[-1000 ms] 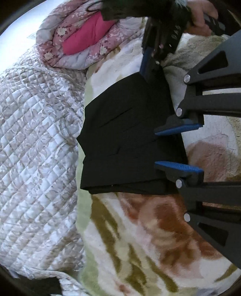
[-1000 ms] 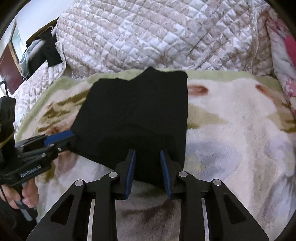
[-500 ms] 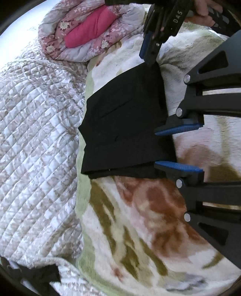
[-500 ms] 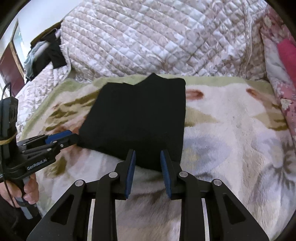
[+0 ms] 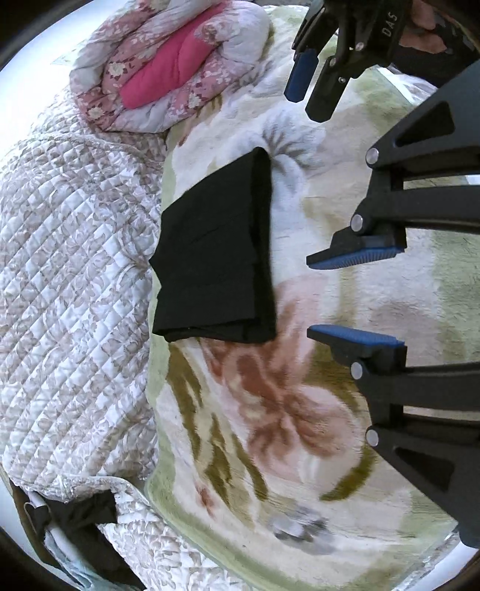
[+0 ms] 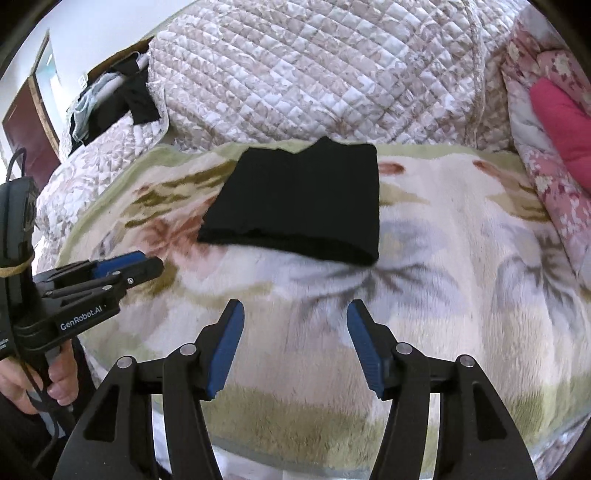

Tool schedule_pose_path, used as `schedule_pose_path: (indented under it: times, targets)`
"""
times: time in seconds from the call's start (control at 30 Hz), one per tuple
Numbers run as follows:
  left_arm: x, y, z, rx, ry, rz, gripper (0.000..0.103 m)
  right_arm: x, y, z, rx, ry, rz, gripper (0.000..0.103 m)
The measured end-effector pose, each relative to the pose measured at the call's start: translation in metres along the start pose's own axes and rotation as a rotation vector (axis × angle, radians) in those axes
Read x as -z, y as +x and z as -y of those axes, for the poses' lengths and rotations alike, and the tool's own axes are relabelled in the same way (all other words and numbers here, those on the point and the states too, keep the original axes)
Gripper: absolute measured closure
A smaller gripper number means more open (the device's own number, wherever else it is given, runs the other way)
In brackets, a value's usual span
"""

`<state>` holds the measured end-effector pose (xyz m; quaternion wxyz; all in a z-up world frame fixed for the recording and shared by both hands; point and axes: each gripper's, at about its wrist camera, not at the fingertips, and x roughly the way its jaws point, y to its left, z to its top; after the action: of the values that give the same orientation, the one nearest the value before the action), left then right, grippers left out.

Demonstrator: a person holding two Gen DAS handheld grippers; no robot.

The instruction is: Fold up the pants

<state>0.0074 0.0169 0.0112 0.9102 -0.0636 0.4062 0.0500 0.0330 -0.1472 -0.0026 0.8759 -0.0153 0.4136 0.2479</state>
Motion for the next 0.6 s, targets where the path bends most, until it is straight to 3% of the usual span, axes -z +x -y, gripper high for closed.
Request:
schedule_pose_path:
  times: [0.47, 0.6]
  targets:
    - [0.005, 0.056, -0.005, -0.038, 0.014, -0.054, 0.065, 0.006, 0.059, 0.014, 0.072, -0.016, -0.071, 0.045]
    - [0.009, 0.058, -0.004, -0.032, 0.025, -0.043, 0.059, 0.007, 0.062, 0.016, 0.073, -0.019, -0.064, 0.043]
